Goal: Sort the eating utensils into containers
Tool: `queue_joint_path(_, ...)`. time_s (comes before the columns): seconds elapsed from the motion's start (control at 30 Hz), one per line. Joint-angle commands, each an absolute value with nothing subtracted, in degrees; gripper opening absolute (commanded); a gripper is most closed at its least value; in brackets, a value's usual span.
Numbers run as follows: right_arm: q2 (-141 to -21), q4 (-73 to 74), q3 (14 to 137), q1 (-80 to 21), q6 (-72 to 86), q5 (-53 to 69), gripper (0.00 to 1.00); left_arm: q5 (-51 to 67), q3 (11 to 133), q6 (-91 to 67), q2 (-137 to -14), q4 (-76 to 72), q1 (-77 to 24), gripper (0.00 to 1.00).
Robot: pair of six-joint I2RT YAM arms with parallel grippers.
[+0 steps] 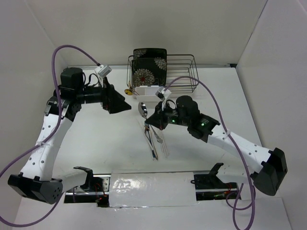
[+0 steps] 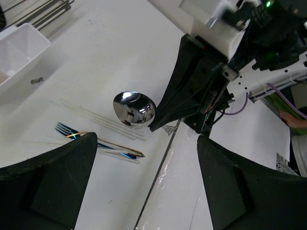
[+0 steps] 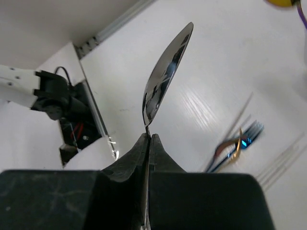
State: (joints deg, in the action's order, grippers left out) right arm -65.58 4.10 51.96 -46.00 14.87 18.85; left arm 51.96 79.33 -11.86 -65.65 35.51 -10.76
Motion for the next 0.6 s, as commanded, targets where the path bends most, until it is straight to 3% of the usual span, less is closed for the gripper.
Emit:
queue_joint_path(0.0, -67.5, 5.4, 60.1, -46.3, 8.4, 28.3, 0.00, 61.7, 79.1, -9.7, -67.4, 30.2, -11.2, 0.97)
queue_joint_path(0.33, -69.3, 4.8, 65.1, -46.8, 7.7, 33.2, 0.00, 69.6, 80.6, 1.6, -76.8, 27.3, -13.4, 0.93)
queue_joint_path(0.47, -69.6, 6.5, 66.9, -46.9, 6.7, 33.8, 0.00, 71.7, 81.4, 1.5, -77.7, 27.0, -13.9, 0.89)
queue_joint_path(0.57, -69.4, 6.5, 68.2, -46.9, 6.2, 33.8, 0.00, 74.3, 82.2, 2.3, -78.2, 27.9, -14.1, 0.80)
